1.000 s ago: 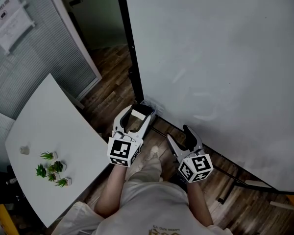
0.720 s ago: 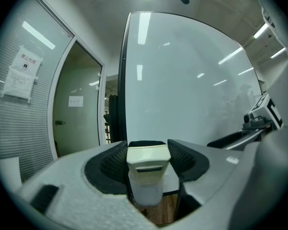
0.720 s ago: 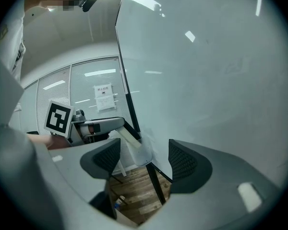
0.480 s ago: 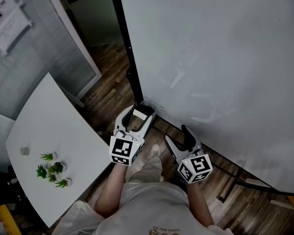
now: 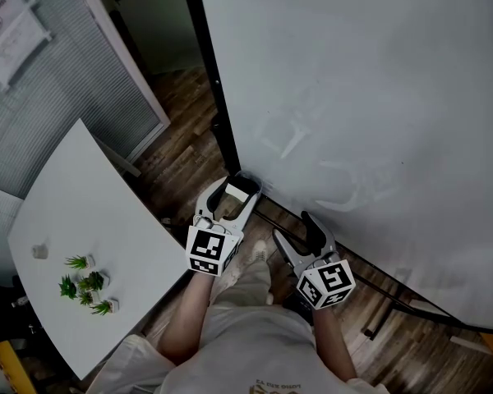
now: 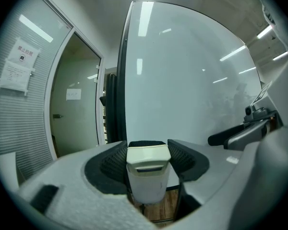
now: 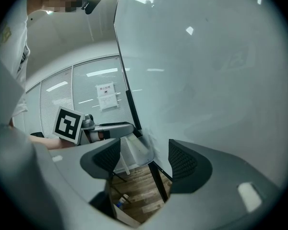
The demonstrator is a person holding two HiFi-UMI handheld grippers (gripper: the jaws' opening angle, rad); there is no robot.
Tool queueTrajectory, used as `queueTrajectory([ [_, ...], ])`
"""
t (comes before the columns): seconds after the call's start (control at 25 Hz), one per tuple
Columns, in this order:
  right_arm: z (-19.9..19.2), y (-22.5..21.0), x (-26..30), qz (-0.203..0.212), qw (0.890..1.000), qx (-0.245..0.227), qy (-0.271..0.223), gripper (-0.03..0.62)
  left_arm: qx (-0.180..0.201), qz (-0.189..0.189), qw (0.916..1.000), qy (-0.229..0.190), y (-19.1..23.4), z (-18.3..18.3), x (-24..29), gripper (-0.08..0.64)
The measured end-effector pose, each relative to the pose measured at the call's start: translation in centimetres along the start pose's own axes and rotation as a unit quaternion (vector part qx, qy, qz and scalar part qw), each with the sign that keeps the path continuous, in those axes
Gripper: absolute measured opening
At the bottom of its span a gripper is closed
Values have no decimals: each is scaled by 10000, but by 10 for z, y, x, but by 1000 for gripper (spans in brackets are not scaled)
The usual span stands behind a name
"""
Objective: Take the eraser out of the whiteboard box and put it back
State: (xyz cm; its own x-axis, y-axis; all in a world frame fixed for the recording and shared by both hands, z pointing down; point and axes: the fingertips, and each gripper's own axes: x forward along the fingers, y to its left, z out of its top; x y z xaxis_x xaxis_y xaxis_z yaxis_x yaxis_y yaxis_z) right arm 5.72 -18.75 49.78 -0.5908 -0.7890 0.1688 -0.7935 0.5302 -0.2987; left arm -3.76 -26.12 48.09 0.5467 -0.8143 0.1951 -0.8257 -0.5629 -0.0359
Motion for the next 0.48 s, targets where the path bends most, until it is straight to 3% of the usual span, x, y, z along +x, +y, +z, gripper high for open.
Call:
queueTrajectory([
  [0.48,-3,-3,5,-8,9999,-52,117,318,-6,-81,9999,69,0,-8,8,259],
])
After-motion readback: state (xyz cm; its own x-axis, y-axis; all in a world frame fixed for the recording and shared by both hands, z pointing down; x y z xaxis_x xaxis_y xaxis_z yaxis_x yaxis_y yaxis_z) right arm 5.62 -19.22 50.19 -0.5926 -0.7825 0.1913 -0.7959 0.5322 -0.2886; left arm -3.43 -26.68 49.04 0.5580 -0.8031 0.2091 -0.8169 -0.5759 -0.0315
